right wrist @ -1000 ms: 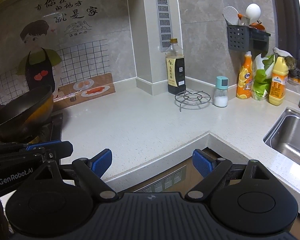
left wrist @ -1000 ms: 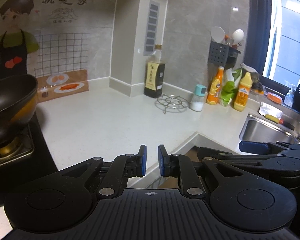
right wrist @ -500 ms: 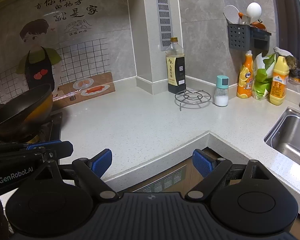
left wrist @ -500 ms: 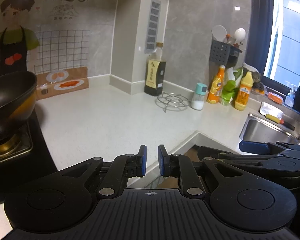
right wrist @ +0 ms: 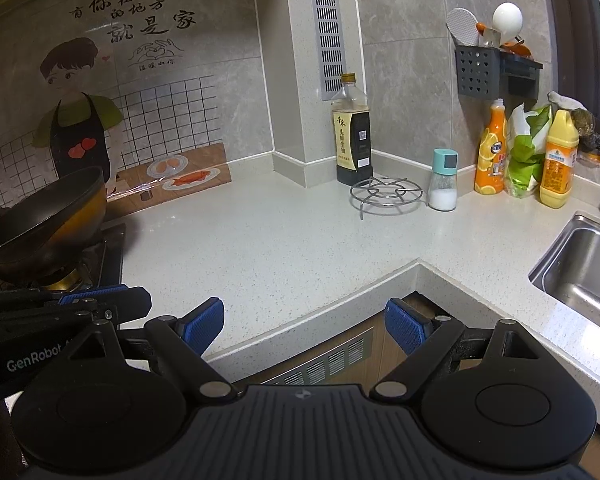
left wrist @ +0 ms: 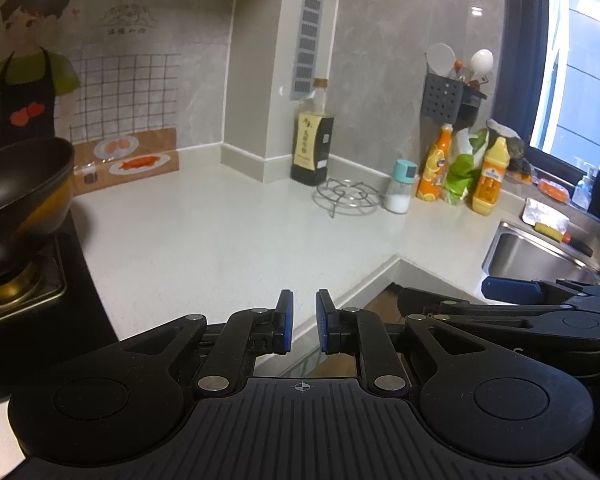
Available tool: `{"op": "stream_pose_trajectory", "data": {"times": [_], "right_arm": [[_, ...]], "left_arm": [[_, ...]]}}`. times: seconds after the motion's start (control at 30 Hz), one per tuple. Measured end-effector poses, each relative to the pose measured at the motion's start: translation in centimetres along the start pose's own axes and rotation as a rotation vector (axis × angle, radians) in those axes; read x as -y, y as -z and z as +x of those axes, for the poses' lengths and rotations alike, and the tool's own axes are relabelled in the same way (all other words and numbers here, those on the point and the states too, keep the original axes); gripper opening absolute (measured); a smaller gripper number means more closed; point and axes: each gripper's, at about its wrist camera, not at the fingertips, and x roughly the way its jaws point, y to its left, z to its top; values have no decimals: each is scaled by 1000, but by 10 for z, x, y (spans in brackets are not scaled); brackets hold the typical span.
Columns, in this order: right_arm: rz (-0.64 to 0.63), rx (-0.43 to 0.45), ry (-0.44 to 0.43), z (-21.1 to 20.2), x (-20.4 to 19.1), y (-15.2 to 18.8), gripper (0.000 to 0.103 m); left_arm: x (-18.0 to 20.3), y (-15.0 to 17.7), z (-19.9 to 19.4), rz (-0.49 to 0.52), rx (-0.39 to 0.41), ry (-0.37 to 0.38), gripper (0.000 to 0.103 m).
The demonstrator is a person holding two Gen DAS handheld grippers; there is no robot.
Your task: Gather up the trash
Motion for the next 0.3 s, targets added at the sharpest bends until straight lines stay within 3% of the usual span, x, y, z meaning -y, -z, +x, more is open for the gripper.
{"op": "stream_pose_trajectory", "data": {"times": [0.2,0.3], "right_arm": [[-12,-10,-10,6,-2,2,88],[-27,-19,-25,16,-2,0,88]], "left_arm": [[-4,3,6,-5,-11,-27,16],[-14,5,15,-43,-53,-36,16]]}}
